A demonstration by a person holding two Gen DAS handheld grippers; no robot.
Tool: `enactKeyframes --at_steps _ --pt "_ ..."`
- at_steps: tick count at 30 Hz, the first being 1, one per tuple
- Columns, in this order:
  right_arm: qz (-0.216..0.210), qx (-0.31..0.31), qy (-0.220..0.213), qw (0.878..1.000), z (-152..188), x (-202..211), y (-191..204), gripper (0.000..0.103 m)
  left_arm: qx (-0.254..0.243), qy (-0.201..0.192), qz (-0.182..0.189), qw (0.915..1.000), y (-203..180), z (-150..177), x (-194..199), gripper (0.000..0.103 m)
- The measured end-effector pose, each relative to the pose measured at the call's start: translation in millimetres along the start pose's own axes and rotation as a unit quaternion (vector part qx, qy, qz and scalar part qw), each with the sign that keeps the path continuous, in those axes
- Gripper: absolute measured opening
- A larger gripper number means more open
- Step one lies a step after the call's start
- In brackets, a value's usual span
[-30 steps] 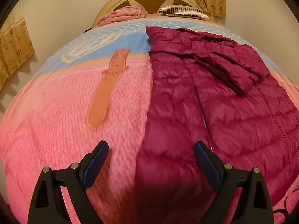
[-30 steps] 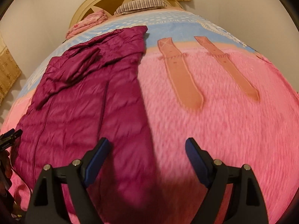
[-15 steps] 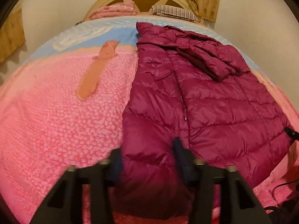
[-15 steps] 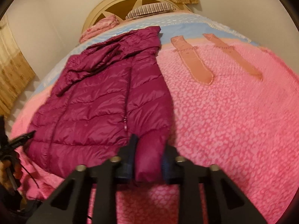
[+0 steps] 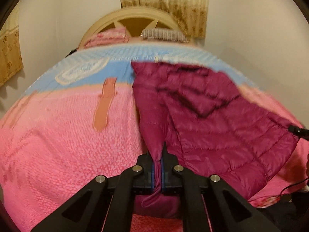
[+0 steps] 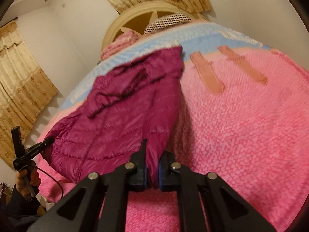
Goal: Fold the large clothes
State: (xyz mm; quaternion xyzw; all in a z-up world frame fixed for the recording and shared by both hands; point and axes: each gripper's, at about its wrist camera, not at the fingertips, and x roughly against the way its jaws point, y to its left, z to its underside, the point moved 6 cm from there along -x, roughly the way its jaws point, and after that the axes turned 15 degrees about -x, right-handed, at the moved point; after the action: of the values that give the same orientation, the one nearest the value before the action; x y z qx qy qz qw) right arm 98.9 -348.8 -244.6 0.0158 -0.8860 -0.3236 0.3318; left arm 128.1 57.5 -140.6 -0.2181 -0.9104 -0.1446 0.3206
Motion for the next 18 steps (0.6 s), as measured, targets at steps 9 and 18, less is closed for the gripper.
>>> enactKeyframes --at_steps 9,18 --pt "-0.066 0.008 -0.094 0.993 -37.4 98.4 35.4 0.009 -0.032 -0.126 -0.005 0.9914 -5.0 -57.5 109.4 0.003" --pt "-0.050 0.033 -0.141 0.988 -95.1 55.3 48.2 0.009 -0.003 -0.064 -0.010 0.9979 35.5 -75.9 -1.2 0.003"
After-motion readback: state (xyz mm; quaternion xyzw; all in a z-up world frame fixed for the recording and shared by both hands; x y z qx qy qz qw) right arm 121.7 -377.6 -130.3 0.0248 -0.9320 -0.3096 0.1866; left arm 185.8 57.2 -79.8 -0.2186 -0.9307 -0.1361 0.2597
